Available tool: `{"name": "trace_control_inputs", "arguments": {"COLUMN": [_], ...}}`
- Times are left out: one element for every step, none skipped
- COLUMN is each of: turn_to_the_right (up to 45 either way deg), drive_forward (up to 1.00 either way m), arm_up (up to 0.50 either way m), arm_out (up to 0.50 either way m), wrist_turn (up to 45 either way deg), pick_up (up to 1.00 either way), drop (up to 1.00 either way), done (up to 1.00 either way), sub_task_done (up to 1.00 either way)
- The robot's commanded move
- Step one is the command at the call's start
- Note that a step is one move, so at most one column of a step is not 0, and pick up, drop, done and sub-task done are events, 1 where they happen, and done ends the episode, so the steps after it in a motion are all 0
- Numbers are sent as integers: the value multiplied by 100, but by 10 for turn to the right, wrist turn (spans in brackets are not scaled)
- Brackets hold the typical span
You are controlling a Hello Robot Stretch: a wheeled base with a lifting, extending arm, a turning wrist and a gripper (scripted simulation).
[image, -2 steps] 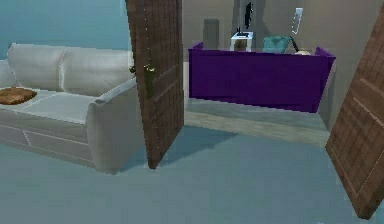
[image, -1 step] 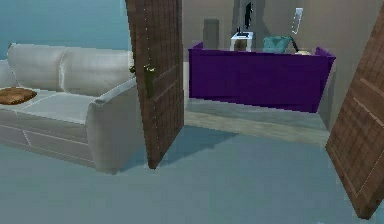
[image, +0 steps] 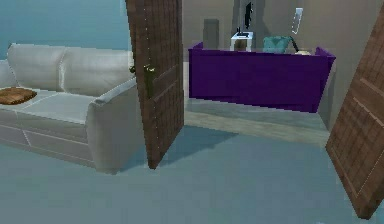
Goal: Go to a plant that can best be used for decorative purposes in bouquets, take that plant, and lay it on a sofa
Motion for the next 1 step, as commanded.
{"name": "trace_control_inputs", "arguments": {"turn_to_the_right": [0], "drive_forward": [0], "arm_up": [0], "arm_out": [0], "wrist_turn": [450], "pick_up": [0], "drop": [0], "done": [0], "sub_task_done": [0]}}
